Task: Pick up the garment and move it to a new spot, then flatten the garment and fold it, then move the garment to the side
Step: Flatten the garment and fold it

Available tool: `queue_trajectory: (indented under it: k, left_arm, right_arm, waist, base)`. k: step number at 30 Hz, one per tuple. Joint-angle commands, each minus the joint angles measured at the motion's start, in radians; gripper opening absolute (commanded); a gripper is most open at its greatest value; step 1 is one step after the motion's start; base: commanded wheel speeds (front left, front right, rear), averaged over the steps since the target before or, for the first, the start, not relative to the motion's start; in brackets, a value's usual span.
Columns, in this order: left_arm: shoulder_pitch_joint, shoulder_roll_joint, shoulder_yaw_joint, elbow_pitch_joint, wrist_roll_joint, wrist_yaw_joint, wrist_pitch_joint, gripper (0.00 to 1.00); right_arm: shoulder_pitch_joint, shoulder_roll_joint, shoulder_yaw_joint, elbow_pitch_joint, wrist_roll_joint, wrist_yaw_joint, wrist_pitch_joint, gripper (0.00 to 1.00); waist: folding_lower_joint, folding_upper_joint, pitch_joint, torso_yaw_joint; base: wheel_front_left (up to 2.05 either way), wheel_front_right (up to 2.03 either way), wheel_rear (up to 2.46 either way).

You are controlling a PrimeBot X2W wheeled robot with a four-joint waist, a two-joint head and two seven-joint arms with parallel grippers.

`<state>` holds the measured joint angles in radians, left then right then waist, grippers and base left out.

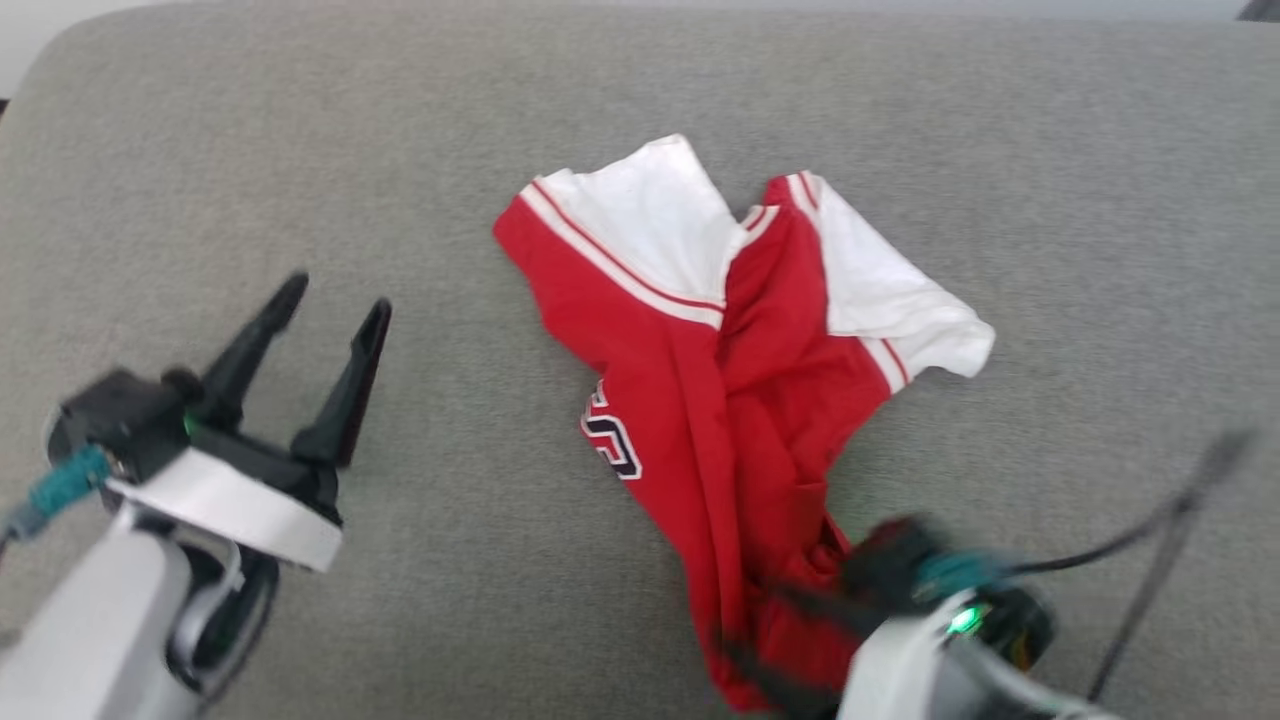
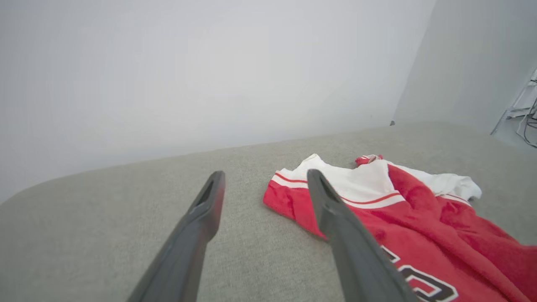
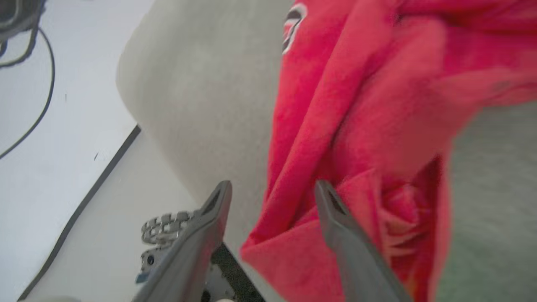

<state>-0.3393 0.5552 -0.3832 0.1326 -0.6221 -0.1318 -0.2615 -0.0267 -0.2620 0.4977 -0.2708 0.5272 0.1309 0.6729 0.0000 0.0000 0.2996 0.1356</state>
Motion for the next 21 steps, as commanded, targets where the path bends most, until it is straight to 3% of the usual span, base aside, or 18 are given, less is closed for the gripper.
queue_trajectory:
  k: [1, 7, 10, 17, 20, 21]
  left_arm:
    - [-0.035, 0.024, -0.022, -0.014, -0.017, 0.002, -0.003, 1.0]
    - [-0.24, 0.188, -0.223, -0.101, -0.101, 0.002, 0.122, 1.0]
    - [-0.358, 0.228, -0.343, -0.118, -0.169, 0.002, 0.22, 1.0]
    - [-0.589, 0.251, -0.564, -0.05, -0.422, 0.002, 0.494, 1.0]
    - [-0.653, 0.251, -0.619, -0.004, -0.55, 0.002, 0.63, 1.0]
    - [-0.653, 0.251, -0.619, -0.004, -0.55, 0.002, 0.63, 1.0]
  right_arm:
    - [-0.01, 0.003, -0.028, -0.012, -0.003, 0.0, -0.031, 1.0]
    - [-0.011, -0.001, -0.154, -0.083, -0.009, 0.0, -0.18, 1.0]
    - [-0.023, 0.009, -0.227, -0.103, -0.048, 0.0, -0.253, 1.0]
    - [-0.054, 0.087, -0.338, -0.074, -0.176, 0.0, -0.435, 1.0]
    - [-0.069, 0.119, -0.345, -0.046, -0.193, 0.0, -0.509, 1.0]
    - [-0.069, 0.119, -0.345, -0.046, -0.193, 0.0, -0.509, 1.0]
  waist:
    - [0.0, 0.0, -0.007, -0.019]
    - [0.0, 0.0, 0.0, -0.101]
    - [0.0, 0.0, 0.023, -0.145]
    - [0.0, 0.0, 0.087, -0.247]
    - [0.0, 0.0, 0.103, -0.281]
    - [0.0, 0.0, 0.103, -0.281]
  base:
    - [0.0, 0.0, 0.0]
    - [0.0, 0.0, 0.0]
    - [0.0, 0.0, 0.0]
    - [0.0, 0.0, 0.0]
    - [0.0, 0.0, 0.0]
    - [0.0, 0.0, 0.0]
